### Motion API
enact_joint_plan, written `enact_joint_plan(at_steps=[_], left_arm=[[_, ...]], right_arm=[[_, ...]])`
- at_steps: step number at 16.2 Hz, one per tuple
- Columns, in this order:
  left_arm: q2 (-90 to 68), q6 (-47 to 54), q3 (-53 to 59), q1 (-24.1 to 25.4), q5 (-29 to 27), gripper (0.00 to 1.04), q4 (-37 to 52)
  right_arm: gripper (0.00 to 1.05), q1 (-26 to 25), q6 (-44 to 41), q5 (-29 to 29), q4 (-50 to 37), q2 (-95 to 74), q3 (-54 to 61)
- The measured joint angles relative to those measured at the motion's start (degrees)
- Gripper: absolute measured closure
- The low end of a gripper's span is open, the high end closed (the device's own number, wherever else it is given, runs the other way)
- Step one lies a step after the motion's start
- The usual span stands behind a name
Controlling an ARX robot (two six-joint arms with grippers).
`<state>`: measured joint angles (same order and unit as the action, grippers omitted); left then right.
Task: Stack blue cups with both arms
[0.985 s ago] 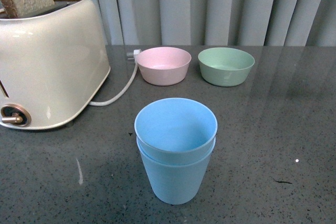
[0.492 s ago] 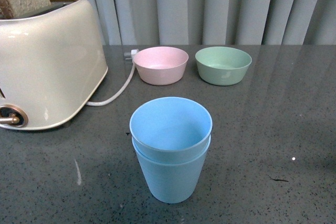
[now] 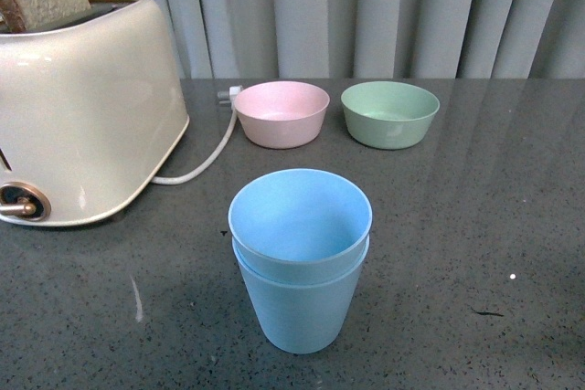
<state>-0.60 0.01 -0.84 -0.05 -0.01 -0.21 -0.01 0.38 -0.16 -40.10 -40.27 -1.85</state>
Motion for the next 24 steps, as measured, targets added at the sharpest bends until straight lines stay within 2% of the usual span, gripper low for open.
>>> enact_joint_plan(at_steps=[8,20,21,22,23,24], left_arm=[[0.00,0.00,0.00,0.00,0.02,0.07,0.00],[0.00,0.00,0.00,0.00,0.02,0.07,0.00],[0.00,0.00,0.00,0.00,0.02,0.07,0.00],[0.00,0.00,0.00,0.00,0.02,0.07,-0.02],[0.00,0.00,0.00,0.00,0.00,0.07,-0.02],[0.00,0.00,0.00,0.00,0.00,0.07,0.00]], right_arm=[[1.03,0.00,-0.02,0.04,17.11,17.38,1.16],[1.03,0.00,-0.02,0.04,27.39,27.74,1.16],[1.03,0.00,-0.02,0.04,29.79,30.03,1.16],[1.03,0.00,-0.02,0.04,39.43,39.98,0.96],[1.03,0.00,-0.02,0.11,40.33,40.02,1.14],[0.76,0.00,-0.04,0.13,40.35,40.04,1.14]])
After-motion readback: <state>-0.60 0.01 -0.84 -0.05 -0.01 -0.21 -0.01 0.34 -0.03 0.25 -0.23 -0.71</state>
